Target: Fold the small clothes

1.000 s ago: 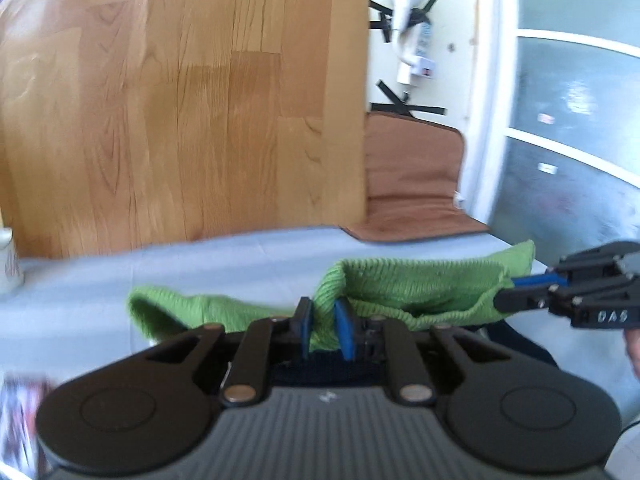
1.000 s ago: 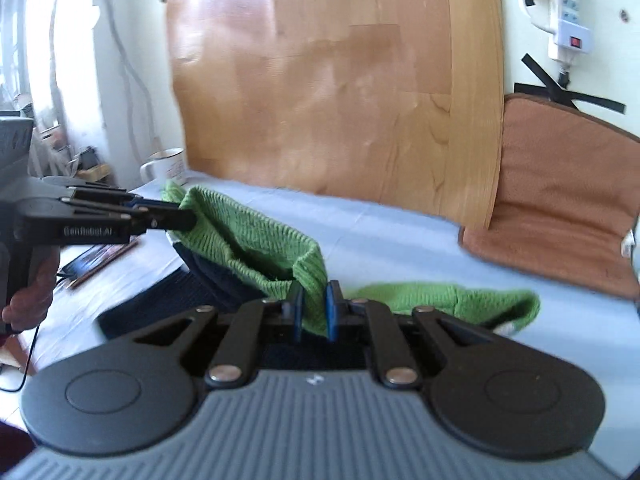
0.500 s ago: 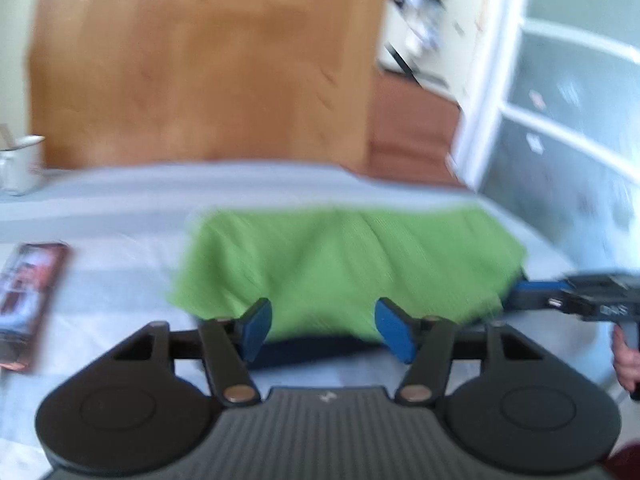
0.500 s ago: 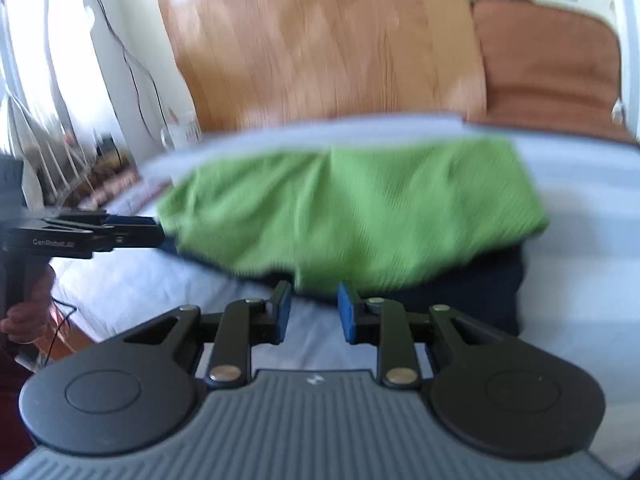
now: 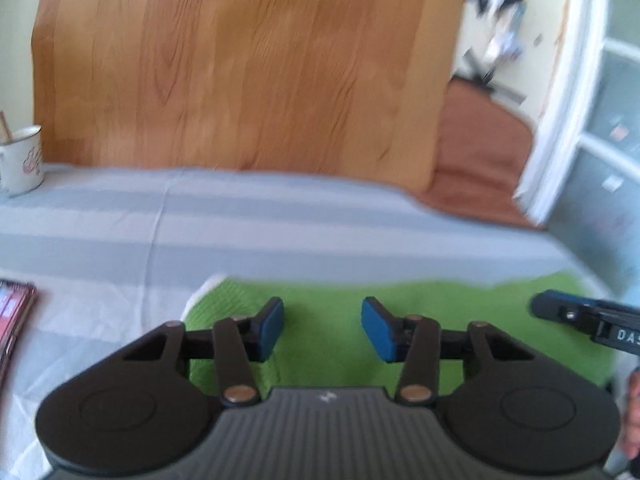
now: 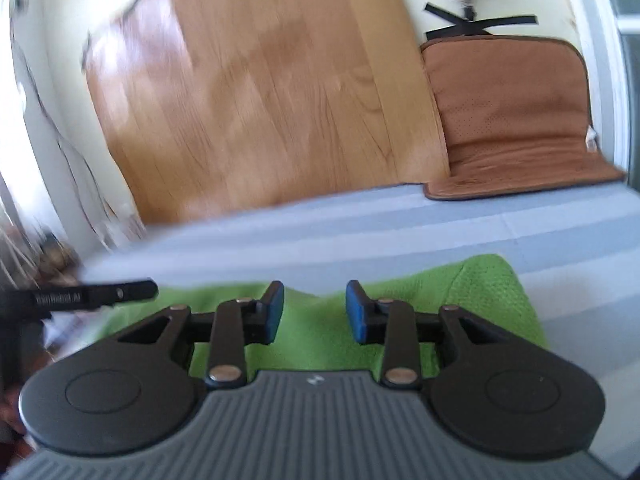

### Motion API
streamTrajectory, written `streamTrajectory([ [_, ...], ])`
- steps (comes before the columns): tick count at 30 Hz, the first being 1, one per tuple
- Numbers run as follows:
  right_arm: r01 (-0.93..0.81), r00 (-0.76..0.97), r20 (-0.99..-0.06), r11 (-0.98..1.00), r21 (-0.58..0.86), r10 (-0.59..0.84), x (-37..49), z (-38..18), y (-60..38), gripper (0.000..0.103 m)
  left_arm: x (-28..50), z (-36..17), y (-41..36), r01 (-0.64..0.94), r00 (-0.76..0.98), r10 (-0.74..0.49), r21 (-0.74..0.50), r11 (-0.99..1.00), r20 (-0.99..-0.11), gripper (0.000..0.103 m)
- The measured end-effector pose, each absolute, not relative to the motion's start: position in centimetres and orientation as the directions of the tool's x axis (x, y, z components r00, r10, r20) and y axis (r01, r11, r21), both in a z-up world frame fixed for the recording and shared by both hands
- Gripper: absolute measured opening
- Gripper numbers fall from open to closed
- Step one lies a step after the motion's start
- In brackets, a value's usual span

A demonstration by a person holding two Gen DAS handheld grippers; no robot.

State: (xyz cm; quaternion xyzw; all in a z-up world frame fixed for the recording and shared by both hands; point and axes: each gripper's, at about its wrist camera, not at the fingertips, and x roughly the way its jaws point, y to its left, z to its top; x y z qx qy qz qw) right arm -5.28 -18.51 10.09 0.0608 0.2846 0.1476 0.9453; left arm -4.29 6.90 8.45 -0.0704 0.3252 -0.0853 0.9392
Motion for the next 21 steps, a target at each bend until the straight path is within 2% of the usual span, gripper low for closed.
streamTrajectory([
  [1, -0.219, 0.788, -0.544, 0.957, 0.188, 0.288, -5.3, 9.4, -19.1, 0.026, -4.4, 7.7, 7.0, 0.099, 0.77, -0.183, -0.17, 0.98, -0.611, 0.038],
  [2, -0.188, 0.787, -0.56, 0.965, 0.185, 0.26, -5.3, 8.6, -20.2, 0.017, -4.6, 7.1, 7.2, 0.09, 0.779, -0.161, -0.147, 0.985, -0.605, 0.039],
  [3, -0.169, 0.797, -0.543, 0.961, 0.217, 0.263, -6.0, 8.0, -21.8, 0.0, -5.0, 6.8, 7.2, 0.088, 0.788, -0.148, -0.128, 0.988, -0.598, 0.04],
  [6, -0.119, 0.795, -0.491, 0.886, 0.448, 0.355, -6.9, 7.3, -26.2, 0.0, -6.1, 6.2, 7.6, 0.091, 0.805, -0.14, -0.113, 0.989, -0.577, 0.04],
  [8, -0.107, 0.801, -0.471, 0.862, 0.496, 0.371, -7.3, 7.0, -26.9, 0.0, -6.3, 6.3, 7.5, 0.087, 0.808, -0.133, -0.107, 0.99, -0.574, 0.04],
  [12, -0.106, 0.808, -0.476, 0.88, 0.463, 0.347, -8.3, 7.8, -25.9, 0.001, -6.6, 7.7, 7.9, 0.064, 0.799, -0.16, -0.182, 0.981, -0.579, 0.045],
  [15, -0.124, 0.815, -0.465, 0.888, 0.444, 0.347, -8.9, 8.4, -25.2, 0.008, -7.7, 8.9, 7.8, 0.099, 0.825, -0.208, -0.228, 0.969, -0.526, 0.046],
  [17, -0.175, 0.813, -0.441, 0.882, 0.438, 0.381, -9.3, 9.0, -24.2, 0.013, -8.3, 9.4, 6.9, 0.157, 0.83, -0.258, -0.237, 0.959, -0.494, 0.046],
  [21, -0.281, 0.779, -0.419, 0.857, 0.432, 0.467, -9.4, 9.9, -21.5, 0.013, -8.6, 9.2, 4.2, 0.266, 0.805, -0.332, -0.202, 0.943, -0.492, 0.047],
])
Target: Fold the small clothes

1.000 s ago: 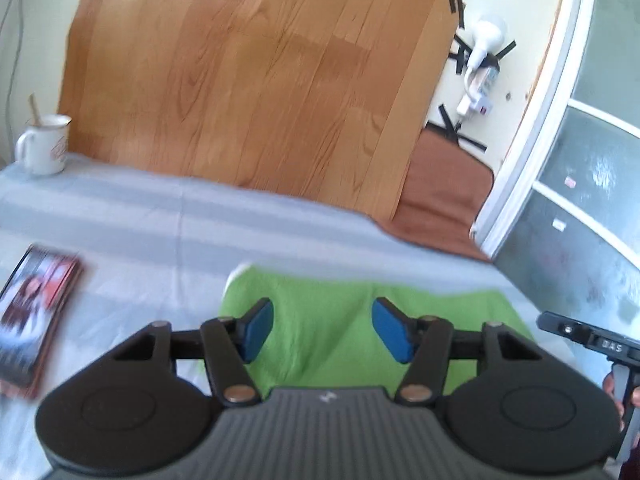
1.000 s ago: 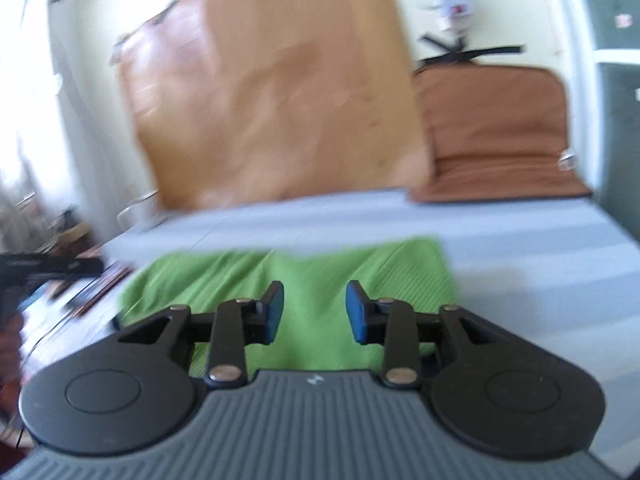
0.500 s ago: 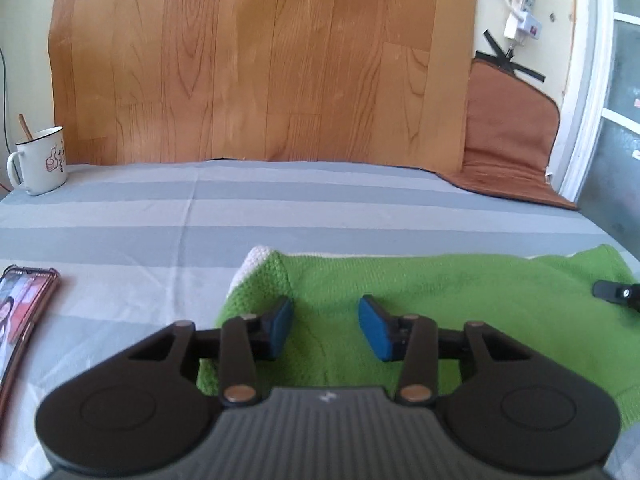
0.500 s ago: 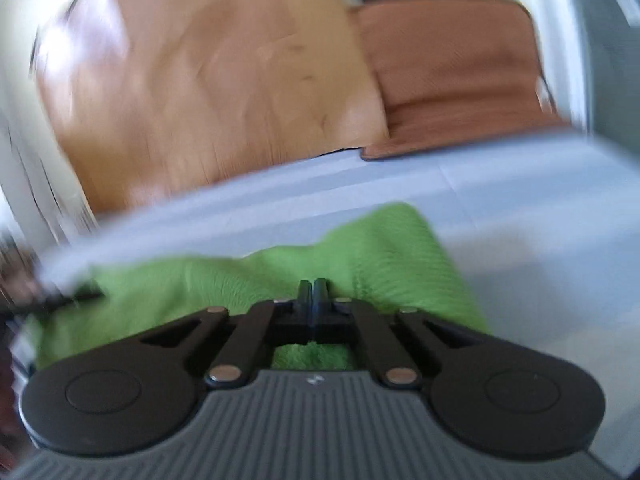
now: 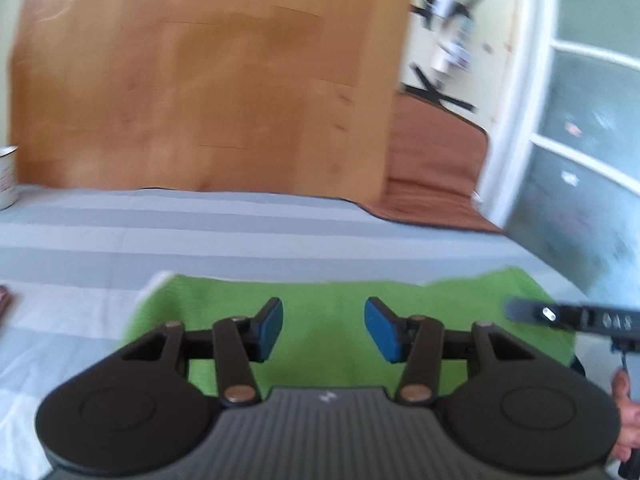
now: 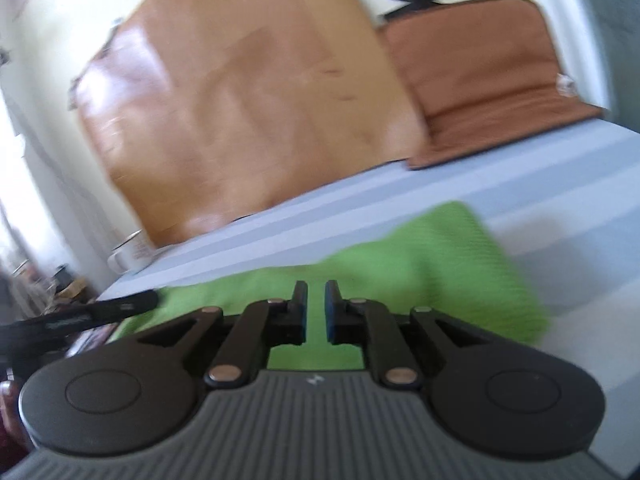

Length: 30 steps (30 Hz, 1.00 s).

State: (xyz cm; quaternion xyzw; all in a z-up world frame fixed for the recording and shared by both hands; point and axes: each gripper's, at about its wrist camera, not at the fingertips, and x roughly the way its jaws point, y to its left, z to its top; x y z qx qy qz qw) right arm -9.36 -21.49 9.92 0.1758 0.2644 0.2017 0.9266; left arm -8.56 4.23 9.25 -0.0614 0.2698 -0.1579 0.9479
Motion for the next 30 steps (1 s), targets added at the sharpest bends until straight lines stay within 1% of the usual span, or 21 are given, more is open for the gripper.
streamTrajectory([
  [3, -0.334, 0.736, -0.439, 0.84, 0.427, 0.515, -9.1, 9.7, -19.6, 0.013, -8.2, 8.2, 3.3, 0.296, 0.774, -0.355, -0.195, 0.935, -0.525, 0.047],
  [6, -0.369, 0.664, -0.514, 0.836, 0.406, 0.543, -8.8, 8.2, -18.3, 0.013, -8.2, 7.0, 3.4, 0.296, 0.765, -0.357, -0.199, 0.934, -0.537, 0.047],
  [7, -0.372, 0.644, -0.54, 0.839, 0.398, 0.542, -8.8, 7.5, -18.1, 0.013, -8.3, 7.1, 3.5, 0.3, 0.765, -0.363, -0.205, 0.932, -0.531, 0.05],
  [8, -0.372, 0.642, -0.537, 0.834, 0.407, 0.548, -9.1, 7.0, -18.3, 0.013, -8.2, 7.1, 3.5, 0.3, 0.763, -0.367, -0.211, 0.93, -0.532, 0.052],
  [9, -0.369, 0.652, -0.51, 0.822, 0.433, 0.561, -9.7, 6.6, -18.8, 0.014, -8.1, 7.0, 3.4, 0.301, 0.762, -0.366, -0.209, 0.931, -0.535, 0.053],
  [11, -0.347, 0.651, -0.475, 0.789, 0.507, 0.592, -10.1, 6.0, -20.2, 0.014, -8.2, 7.0, 3.2, 0.308, 0.761, -0.365, -0.196, 0.931, -0.536, 0.059],
  [14, -0.315, 0.647, -0.432, 0.737, 0.598, 0.628, -10.2, 5.4, -21.6, 0.013, -8.2, 7.0, 2.5, 0.324, 0.76, -0.362, -0.169, 0.931, -0.539, 0.065],
  [16, -0.319, 0.648, -0.422, 0.73, 0.605, 0.634, -10.5, 5.4, -21.8, 0.013, -8.3, 7.0, 2.4, 0.327, 0.761, -0.36, -0.161, 0.931, -0.54, 0.065],
  [20, -0.325, 0.652, -0.441, 0.753, 0.573, 0.617, -11.0, 6.2, -21.8, 0.013, -8.2, 7.0, 2.4, 0.328, 0.759, -0.364, -0.166, 0.93, -0.54, 0.066],
  [22, -0.311, 0.676, -0.451, 0.78, 0.543, 0.583, -11.3, 6.9, -22.3, 0.013, -8.2, 7.0, 2.4, 0.329, 0.758, -0.365, -0.165, 0.93, -0.54, 0.066],
  [24, -0.292, 0.727, -0.435, 0.812, 0.505, 0.532, -11.8, 7.7, -23.2, 0.015, -8.1, 7.0, 2.4, 0.331, 0.758, -0.366, -0.165, 0.929, -0.54, 0.067],
  [26, -0.258, 0.788, -0.401, 0.841, 0.476, 0.468, -12.3, 8.7, -24.5, 0.019, -8.1, 7.0, 2.4, 0.333, 0.756, -0.369, -0.167, 0.928, -0.54, 0.069],
  [27, -0.232, 0.816, -0.382, 0.85, 0.473, 0.435, -12.5, 9.1, -25.2, 0.027, -8.1, 7.0, 2.3, 0.335, 0.756, -0.37, -0.166, 0.927, -0.541, 0.07],
  [28, -0.206, 0.834, -0.371, 0.855, 0.475, 0.408, -12.7, 9.2, -26.0, 0.031, -8.1, 7.0, 2.3, 0.336, 0.755, -0.37, -0.165, 0.927, -0.541, 0.07],
  [29, -0.187, 0.841, -0.373, 0.858, 0.478, 0.392, -12.7, 9.2, -26.5, 0.031, -8.1, 7.0, 2.3, 0.336, 0.755, -0.37, -0.164, 0.927, -0.541, 0.071],
  [30, -0.169, 0.835, -0.397, 0.864, 0.475, 0.382, -12.6, 8.9, -26.9, 0.031, -8.1, 7.0, 2.3, 0.337, 0.755, -0.37, -0.164, 0.927, -0.541, 0.071],
])
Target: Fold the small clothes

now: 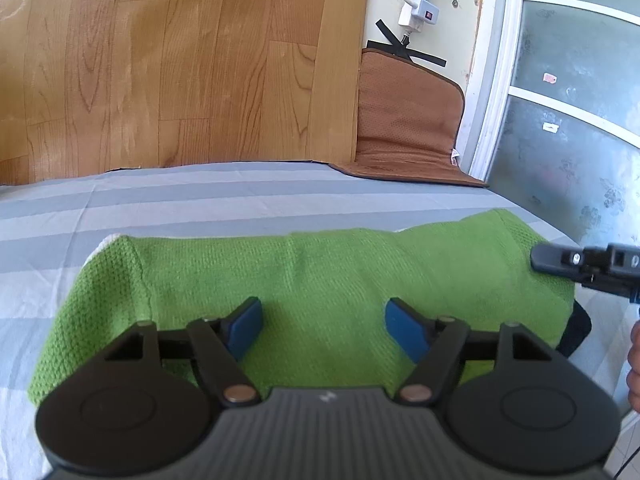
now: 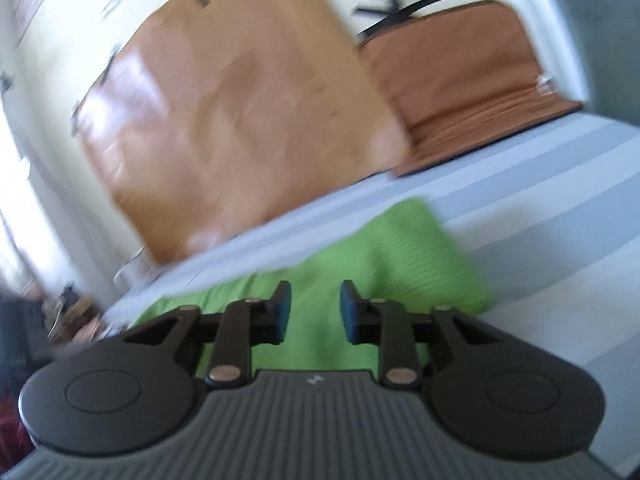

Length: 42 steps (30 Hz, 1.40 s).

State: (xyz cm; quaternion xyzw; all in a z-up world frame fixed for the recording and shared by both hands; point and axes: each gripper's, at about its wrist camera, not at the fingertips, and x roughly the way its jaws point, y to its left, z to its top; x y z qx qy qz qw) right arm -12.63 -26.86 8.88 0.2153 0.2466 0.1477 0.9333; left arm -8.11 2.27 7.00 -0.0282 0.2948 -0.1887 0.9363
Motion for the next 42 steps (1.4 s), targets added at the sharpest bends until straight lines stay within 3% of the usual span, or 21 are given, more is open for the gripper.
streamTrajectory([
  [2, -0.128, 0.801, -0.48, 0.886, 0.445, 0.357, -12.5, 7.5, -26.9, 0.029, -8.1, 7.0, 2.3, 0.338, 0.754, -0.372, -0.166, 0.926, -0.541, 0.073],
  [9, -0.11, 0.82, -0.416, 0.822, 0.558, 0.392, -13.8, 6.1, -28.7, 0.029, -8.0, 6.9, 2.4, 0.34, 0.752, -0.377, -0.172, 0.924, -0.54, 0.077],
  [42, -0.12, 0.848, -0.367, 0.812, 0.572, 0.384, -14.0, 5.6, -28.0, 0.029, -7.9, 6.8, 2.3, 0.346, 0.75, -0.38, -0.167, 0.923, -0.541, 0.083],
])
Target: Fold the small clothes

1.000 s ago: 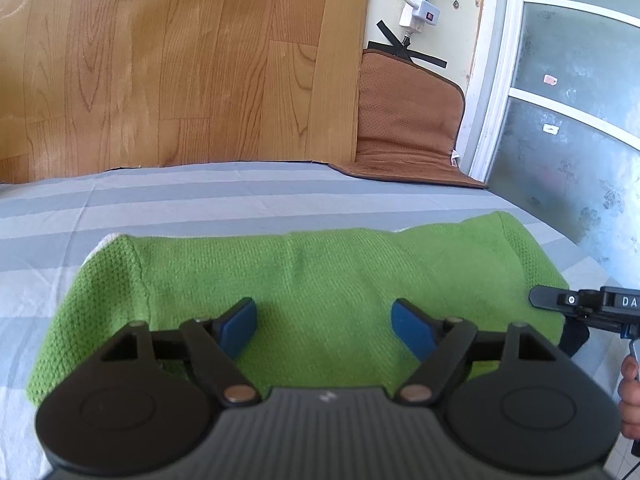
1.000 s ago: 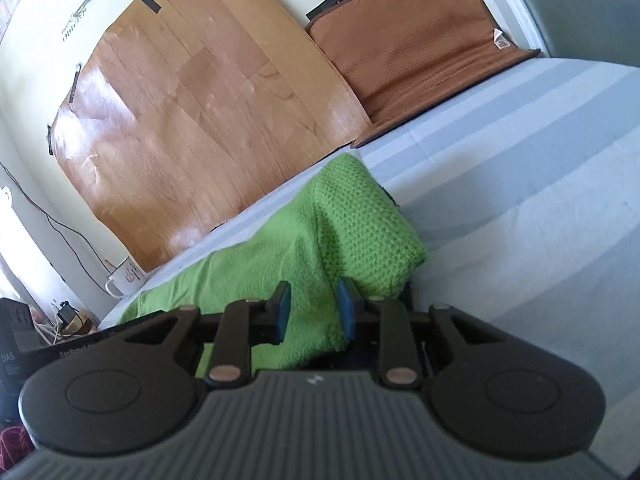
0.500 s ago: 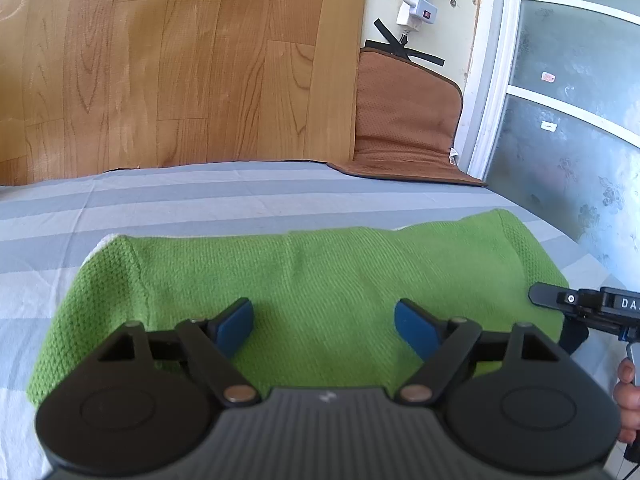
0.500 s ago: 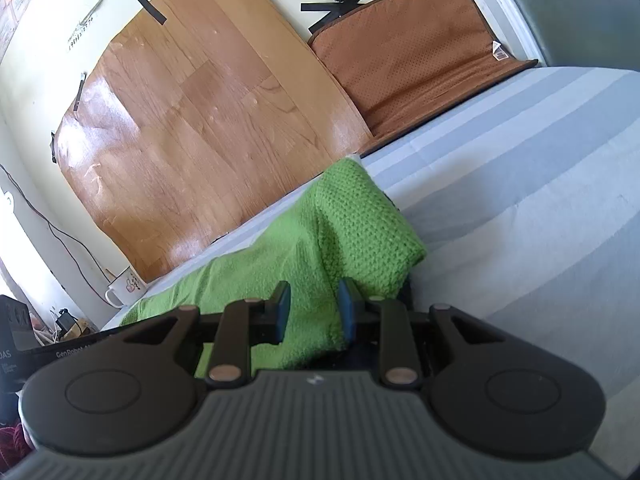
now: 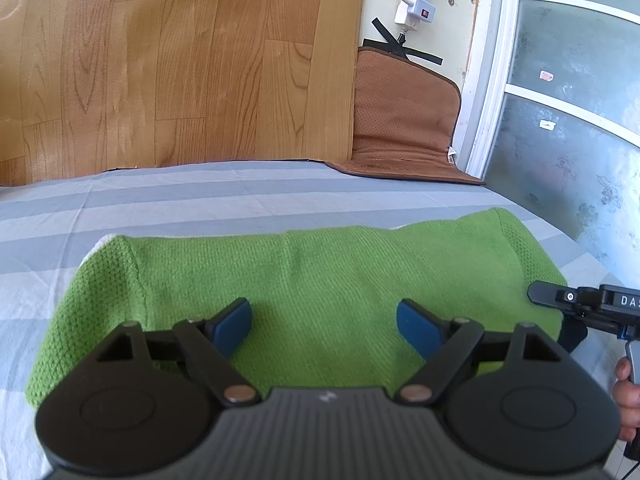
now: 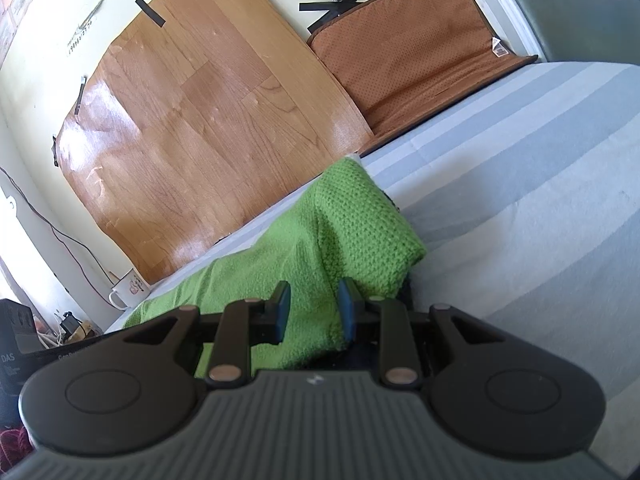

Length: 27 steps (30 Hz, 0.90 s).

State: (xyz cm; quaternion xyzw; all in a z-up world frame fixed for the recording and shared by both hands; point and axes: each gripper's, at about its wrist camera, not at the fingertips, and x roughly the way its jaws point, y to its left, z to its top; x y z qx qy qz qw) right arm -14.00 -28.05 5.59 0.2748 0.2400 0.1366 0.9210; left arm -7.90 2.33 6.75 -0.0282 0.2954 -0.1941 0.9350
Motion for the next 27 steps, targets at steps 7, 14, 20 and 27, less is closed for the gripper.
streamTrajectory([
  [7, -0.12, 0.848, -0.367, 0.812, 0.571, 0.383, -14.02, 5.59, -28.04, 0.03, -7.91, 6.74, 2.12, 0.346, 0.75, -0.379, -0.167, 0.923, -0.542, 0.084],
  [14, -0.124, 0.848, -0.365, 0.813, 0.569, 0.384, -13.96, 5.59, -28.16, 0.03, -7.88, 6.73, 2.1, 0.348, 0.748, -0.382, -0.17, 0.922, -0.542, 0.085],
  [20, -0.131, 0.85, -0.357, 0.813, 0.568, 0.386, -13.96, 5.51, -28.3, 0.03, -7.84, 6.73, 2.1, 0.35, 0.747, -0.385, -0.171, 0.921, -0.542, 0.086],
  [27, -0.138, 0.85, -0.352, 0.812, 0.567, 0.391, -13.88, 5.42, -28.54, 0.03, -7.76, 6.71, 2.15, 0.352, 0.746, -0.387, -0.171, 0.92, -0.543, 0.088],
])
